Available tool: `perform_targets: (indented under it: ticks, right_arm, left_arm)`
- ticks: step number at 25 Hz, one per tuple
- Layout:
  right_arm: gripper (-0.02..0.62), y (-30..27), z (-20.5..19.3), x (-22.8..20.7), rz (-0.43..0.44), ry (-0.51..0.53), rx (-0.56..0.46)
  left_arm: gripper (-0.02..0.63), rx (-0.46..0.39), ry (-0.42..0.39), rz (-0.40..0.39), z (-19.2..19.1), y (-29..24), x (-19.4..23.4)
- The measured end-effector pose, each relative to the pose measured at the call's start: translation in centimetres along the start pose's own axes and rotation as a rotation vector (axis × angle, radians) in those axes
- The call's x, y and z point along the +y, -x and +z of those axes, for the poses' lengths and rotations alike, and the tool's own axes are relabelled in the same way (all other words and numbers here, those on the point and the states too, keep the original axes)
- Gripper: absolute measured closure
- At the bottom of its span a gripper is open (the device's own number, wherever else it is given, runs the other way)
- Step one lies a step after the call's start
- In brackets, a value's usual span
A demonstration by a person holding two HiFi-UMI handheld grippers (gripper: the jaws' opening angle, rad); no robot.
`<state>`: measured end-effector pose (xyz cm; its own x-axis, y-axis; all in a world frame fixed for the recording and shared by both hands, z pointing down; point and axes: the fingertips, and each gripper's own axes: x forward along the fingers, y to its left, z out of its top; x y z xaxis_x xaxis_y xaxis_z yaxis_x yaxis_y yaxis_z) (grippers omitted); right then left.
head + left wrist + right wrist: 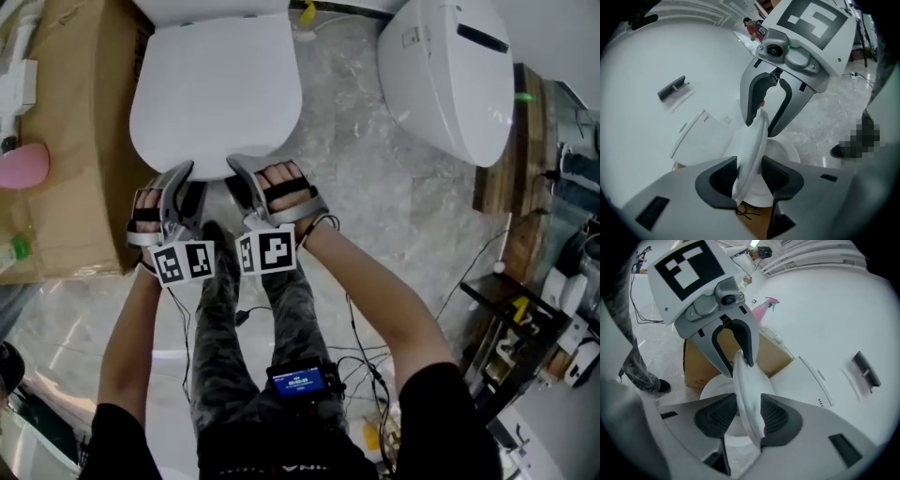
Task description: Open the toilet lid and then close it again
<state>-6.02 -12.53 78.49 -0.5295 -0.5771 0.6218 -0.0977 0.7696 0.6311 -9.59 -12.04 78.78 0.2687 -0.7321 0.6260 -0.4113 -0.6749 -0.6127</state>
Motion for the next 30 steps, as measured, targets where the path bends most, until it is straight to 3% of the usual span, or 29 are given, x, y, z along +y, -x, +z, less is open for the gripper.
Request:
perform_targets:
  ticks: [5, 11, 17, 25, 30]
  right_arm:
    - [0.433, 2.0, 2.5, -6.7, 0.039, -0.046, 0.0]
    - [0.465, 2.2, 4.4, -12.8, 0.077, -0.107, 0.037]
    - [0.463, 2.1, 4.6, -16.0, 0.192, -0.194, 0.065]
    - [0.463, 1.7, 5.1, -19.1, 0.208, -0.203, 0.067]
    - [0.463, 1.3, 5.3, -21.7, 0.221, -0.23, 0.047]
  left_arm:
    - [0.454, -0.031, -0.016, -0.008, 3.3, 1.9, 6.4]
    - [0.462, 0.01, 0.002, -0.064, 5.5, 2.2, 12.9]
    - [0.466, 0.04, 0.003, -0.097, 6.8, 1.8, 16.0]
    - [0.468, 0.097, 0.019, -0.121, 7.6, 1.1, 18.9]
    - [0.469, 0.184, 0.046, -0.12, 8.1, 0.1, 21.4]
